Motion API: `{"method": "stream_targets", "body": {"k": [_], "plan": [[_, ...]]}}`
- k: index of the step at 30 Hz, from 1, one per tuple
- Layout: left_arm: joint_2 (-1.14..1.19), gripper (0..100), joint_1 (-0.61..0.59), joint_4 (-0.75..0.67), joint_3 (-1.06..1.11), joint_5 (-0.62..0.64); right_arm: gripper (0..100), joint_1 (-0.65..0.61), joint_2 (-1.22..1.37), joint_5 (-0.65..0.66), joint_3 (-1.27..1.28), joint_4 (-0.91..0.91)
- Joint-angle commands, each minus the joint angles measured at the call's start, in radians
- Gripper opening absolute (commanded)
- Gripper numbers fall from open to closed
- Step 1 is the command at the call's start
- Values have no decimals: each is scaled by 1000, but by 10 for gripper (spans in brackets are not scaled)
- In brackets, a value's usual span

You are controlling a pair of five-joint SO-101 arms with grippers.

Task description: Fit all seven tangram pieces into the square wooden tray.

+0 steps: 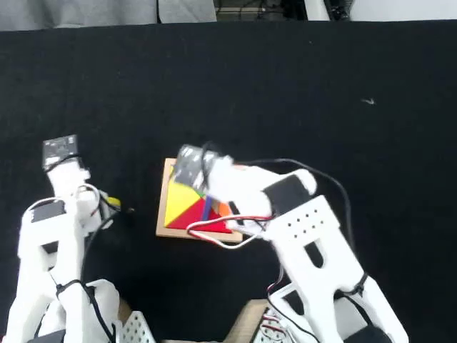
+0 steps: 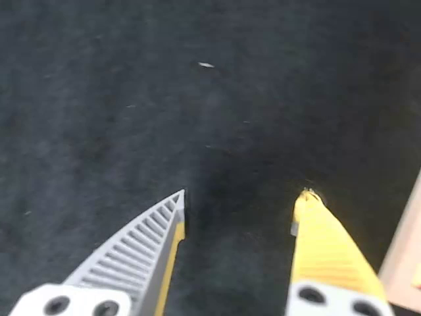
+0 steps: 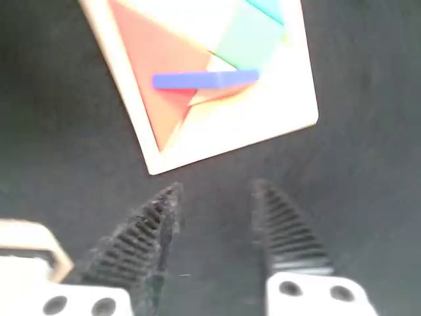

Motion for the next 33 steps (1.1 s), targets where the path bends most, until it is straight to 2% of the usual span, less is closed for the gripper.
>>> {"method": "stream_targets", "body": {"k": [1, 4, 9, 12, 20, 24, 33], "plan": [[-54, 263, -154, 5, -5, 11, 247, -20, 10, 152, -70, -5], [-68, 263, -236, -3, 12, 11, 247, -20, 65, 236, -99, 14], [-71, 263, -239, -3, 15, 9, 249, -21, 249, 334, -196, 14], [-71, 263, -243, -3, 15, 5, 248, -23, 352, 345, -271, 17], [-71, 263, -237, -3, 15, 3, 247, -133, 555, 410, -355, -38], [-71, 263, -237, -3, 15, 3, 247, -129, 641, 408, -357, -107], [-71, 263, -236, -3, 15, 3, 247, -118, 707, 411, -358, -118]]}}
